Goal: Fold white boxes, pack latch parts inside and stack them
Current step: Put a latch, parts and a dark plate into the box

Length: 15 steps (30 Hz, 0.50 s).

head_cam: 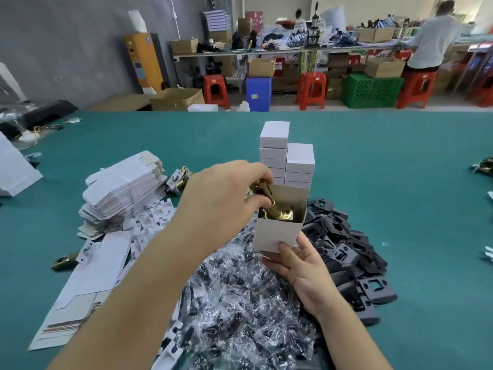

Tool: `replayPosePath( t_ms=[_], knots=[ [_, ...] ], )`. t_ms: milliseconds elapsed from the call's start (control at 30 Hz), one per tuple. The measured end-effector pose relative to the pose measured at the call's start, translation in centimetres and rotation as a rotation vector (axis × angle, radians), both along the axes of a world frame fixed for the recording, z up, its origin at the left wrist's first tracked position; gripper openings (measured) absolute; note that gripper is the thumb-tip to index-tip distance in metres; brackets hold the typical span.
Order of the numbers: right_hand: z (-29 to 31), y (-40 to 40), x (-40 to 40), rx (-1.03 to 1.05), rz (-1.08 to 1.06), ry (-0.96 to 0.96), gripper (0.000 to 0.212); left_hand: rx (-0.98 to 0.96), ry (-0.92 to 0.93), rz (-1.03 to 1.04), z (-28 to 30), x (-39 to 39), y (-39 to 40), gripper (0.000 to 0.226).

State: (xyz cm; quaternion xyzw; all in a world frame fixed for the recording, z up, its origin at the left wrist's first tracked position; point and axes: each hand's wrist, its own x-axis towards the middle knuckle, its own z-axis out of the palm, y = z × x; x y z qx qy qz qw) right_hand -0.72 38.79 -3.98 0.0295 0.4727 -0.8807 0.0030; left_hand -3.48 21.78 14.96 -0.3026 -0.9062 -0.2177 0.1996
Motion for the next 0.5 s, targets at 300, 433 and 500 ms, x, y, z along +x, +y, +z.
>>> replayPosePath(
  t_ms=[300,433,500],
  knots=[
    [0.5,-0.1,0.0,0.016,0.044,0.009,0.057,-0.380,-0.040,0.011,0.2,-0.9,1.8,0.021],
    [0.3,-0.2,-0.1,0.011,0.036,0.018,0.060,-0.478,-0.005,-0.018,0.4,-1.1,2.3,0.020],
    [0.4,-0.2,-0.1,0.014,0.043,0.020,0.061,-0.506,-0.012,-0.031,0.3,-1.2,2.5,0.021]
  ],
)
